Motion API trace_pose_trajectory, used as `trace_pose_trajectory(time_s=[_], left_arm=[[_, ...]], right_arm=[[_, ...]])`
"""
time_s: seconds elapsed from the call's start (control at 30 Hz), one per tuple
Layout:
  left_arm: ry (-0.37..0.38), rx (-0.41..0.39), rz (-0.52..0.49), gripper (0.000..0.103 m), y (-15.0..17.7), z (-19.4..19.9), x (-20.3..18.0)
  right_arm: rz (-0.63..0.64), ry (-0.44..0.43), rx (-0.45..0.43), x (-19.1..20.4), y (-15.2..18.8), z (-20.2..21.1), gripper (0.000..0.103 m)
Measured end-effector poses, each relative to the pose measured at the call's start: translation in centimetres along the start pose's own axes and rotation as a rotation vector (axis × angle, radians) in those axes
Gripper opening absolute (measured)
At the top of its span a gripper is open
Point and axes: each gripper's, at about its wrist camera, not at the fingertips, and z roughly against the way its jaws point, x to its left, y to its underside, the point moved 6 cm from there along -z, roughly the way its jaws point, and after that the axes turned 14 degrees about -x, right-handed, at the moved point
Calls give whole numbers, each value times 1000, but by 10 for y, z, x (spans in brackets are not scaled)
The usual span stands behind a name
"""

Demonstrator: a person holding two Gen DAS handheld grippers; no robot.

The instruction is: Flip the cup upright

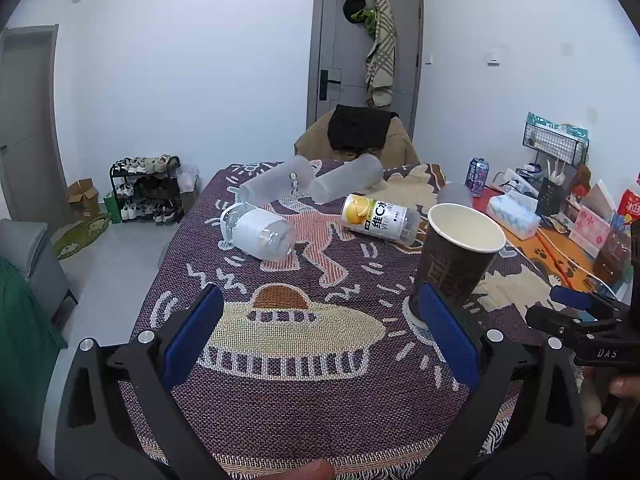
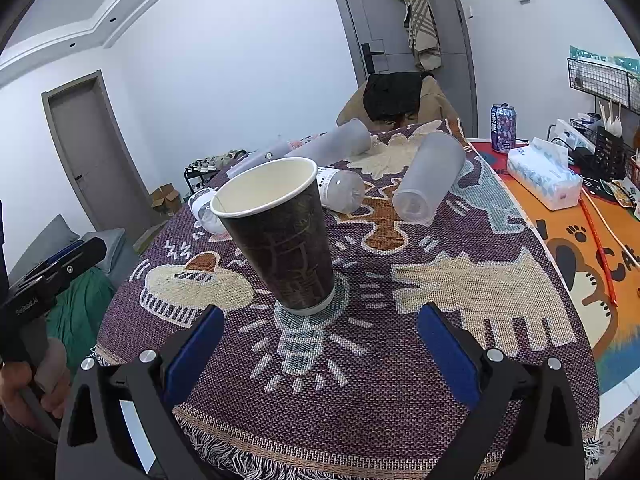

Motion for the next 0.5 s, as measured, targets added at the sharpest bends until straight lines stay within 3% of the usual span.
trace_pose_trajectory(time_s=[0.5], left_arm=[[7, -4, -3, 97, 2, -1, -2]], right_arm=[[1, 11, -1, -2, 0, 2, 95]])
